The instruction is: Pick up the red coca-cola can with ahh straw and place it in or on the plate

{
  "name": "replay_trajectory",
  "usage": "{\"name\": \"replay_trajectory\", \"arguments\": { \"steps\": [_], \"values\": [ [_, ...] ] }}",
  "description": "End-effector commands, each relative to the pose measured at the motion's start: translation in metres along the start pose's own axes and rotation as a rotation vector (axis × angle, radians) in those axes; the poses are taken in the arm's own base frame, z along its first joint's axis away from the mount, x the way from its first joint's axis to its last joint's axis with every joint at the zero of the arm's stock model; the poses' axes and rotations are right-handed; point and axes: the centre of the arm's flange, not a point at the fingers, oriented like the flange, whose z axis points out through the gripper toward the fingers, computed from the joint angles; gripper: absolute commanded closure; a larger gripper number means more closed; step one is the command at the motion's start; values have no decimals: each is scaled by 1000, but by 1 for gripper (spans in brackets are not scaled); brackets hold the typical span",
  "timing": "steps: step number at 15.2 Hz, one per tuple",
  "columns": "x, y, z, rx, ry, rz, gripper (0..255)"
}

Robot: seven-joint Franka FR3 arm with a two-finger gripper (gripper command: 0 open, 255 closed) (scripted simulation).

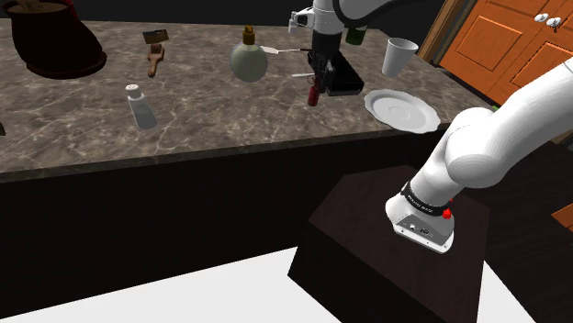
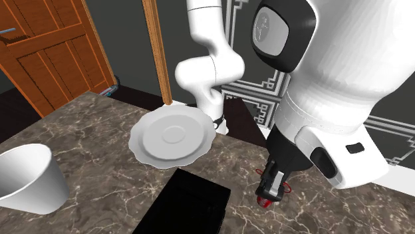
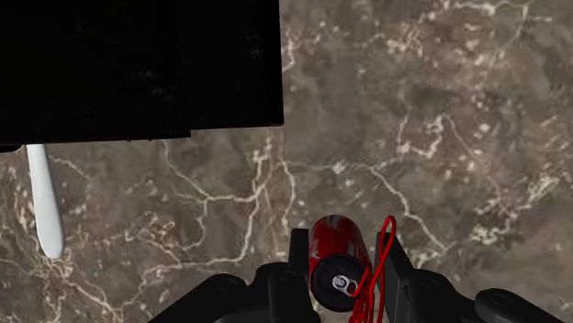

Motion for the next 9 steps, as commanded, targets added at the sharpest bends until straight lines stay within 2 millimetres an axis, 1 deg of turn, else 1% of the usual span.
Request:
{"name": "replay_trajectory", "arguments": {
  "steps": [1, 6, 9],
  "values": [
    [0, 0, 1, 1, -1, 0, 255],
    [0, 0, 1, 1, -1, 0, 255],
    [-2, 1, -15, 1, -1, 0, 255]
  ]
}}
